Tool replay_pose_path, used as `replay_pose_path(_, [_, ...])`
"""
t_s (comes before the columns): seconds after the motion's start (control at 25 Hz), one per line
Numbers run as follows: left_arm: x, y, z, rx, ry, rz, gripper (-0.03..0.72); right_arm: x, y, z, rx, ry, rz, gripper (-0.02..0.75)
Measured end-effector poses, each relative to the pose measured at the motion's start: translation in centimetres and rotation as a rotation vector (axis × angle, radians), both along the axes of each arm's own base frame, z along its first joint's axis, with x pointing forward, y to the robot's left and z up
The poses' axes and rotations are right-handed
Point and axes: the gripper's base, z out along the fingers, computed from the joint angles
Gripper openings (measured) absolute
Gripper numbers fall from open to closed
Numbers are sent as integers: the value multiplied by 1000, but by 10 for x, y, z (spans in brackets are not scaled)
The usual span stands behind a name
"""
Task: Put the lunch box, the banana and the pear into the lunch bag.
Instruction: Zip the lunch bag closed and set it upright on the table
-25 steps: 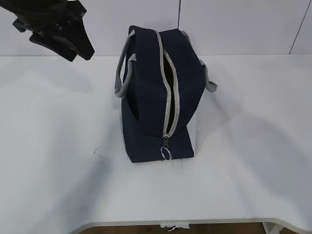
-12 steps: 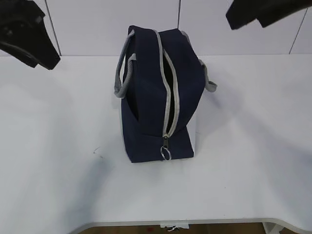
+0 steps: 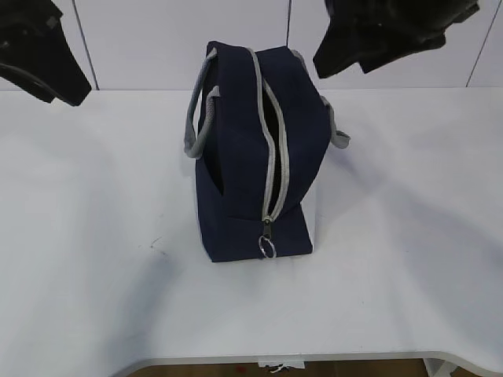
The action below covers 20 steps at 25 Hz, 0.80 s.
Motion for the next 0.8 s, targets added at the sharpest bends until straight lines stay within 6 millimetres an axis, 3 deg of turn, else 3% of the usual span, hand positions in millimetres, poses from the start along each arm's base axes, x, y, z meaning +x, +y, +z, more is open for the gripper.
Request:
replay_pose_path(0.2, [0,0,0,0,0,0,295,-10,10,-42,-5,-125,45,468])
replay_pose_path(0.44, [0,0,0,-3,1,0,290,-45,16,-101,-3,-313,93,468])
replay_pose_path(0.48, [0,0,0,-3,1,0,290,-46,16,-104,9,-357,83,468])
replay_pose_path(0.6, [0,0,0,-4,1,0,289,-60,10,-132,19,-428,55,468])
replay_pose_path(0.8, [0,0,0,-4,1,0,289,-73,-3,-158,49,-477,-15,468])
